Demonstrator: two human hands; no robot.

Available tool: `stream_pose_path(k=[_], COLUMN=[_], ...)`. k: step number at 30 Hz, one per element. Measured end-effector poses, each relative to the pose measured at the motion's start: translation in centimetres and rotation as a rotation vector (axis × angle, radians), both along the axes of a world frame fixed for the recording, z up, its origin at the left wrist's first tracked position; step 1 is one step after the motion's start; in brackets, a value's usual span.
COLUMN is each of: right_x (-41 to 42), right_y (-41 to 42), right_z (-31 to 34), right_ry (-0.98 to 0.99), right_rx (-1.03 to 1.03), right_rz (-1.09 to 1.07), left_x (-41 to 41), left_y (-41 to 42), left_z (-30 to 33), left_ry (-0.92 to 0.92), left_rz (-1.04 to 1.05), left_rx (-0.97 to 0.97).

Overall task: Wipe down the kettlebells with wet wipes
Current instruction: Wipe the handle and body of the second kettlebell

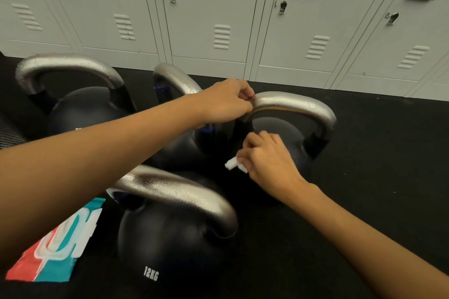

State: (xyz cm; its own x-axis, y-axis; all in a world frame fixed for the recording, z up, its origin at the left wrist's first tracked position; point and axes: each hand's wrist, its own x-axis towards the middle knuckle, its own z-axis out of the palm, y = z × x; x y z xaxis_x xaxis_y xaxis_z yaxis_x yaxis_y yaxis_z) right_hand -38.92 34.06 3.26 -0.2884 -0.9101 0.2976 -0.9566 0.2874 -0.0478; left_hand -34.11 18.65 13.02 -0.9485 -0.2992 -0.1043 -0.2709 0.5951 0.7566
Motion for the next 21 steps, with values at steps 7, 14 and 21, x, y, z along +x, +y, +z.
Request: stream_pose_path(k=[7, 14, 21], right_x=[-1.8, -4.0, -4.4], right_y=[2.1, 2.2, 1.8], right_z=[8.1, 11.9, 11.2], right_ry=[-0.415, -0.54, -0.723], right_rx=[-0.306, -0.658, -0.728], right_rz=[-0.141, -0.179, -0.137], left_x=[-0.1, -0.7, -1.1], left_y=[-0.4, 0.8, 1.4], left_z=[0.6, 3.0, 2.6], left_ry=[0.076, 0.157, 0.251], left_rz=[0.05, 0.078, 0.07], left_rx=[0.028, 0.491, 0.622])
